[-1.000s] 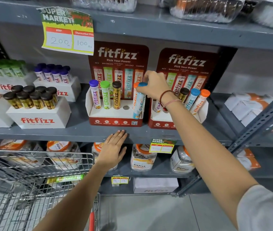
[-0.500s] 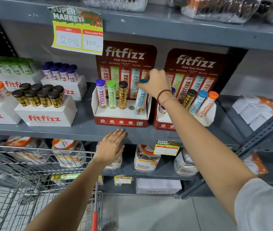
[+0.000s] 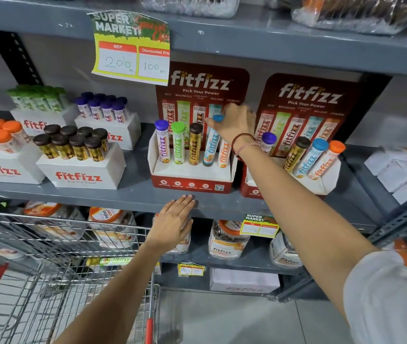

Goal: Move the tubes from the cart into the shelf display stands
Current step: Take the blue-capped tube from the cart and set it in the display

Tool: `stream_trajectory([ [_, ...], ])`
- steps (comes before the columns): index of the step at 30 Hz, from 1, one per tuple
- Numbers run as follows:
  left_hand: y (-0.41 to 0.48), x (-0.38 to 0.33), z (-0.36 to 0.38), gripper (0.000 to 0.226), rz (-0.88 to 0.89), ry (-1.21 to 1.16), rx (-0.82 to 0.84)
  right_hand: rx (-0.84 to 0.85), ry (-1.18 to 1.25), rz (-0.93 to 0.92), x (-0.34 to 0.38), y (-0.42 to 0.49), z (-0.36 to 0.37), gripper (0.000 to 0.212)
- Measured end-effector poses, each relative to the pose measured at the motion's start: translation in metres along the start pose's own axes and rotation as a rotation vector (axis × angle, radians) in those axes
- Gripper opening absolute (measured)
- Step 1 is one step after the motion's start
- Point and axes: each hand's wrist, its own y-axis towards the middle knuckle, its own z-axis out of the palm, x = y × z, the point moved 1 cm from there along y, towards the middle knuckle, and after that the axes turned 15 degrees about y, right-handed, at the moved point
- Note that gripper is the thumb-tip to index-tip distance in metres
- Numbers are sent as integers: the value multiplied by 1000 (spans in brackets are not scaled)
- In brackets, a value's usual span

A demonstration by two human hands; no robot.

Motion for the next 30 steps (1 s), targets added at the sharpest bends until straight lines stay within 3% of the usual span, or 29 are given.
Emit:
stream_trajectory([
  [15, -1, 0, 2, 51, -11, -20, -32, 119, -77, -50, -1, -3, 3, 56],
  [19, -1, -1, 1, 51, -14, -28, -31, 229, -63, -34, -5, 6, 5, 44],
  [22, -1, 0, 1, 51, -15, -30, -28, 308, -86, -34, -5, 13, 6, 56],
  [25, -1, -1, 1, 50, -18, -32, -25, 366, -82, -59, -6, 20, 3, 38],
  [30, -1, -1, -1, 50, -16, -28, -10, 490, -130, -138, -16, 23, 8, 53],
])
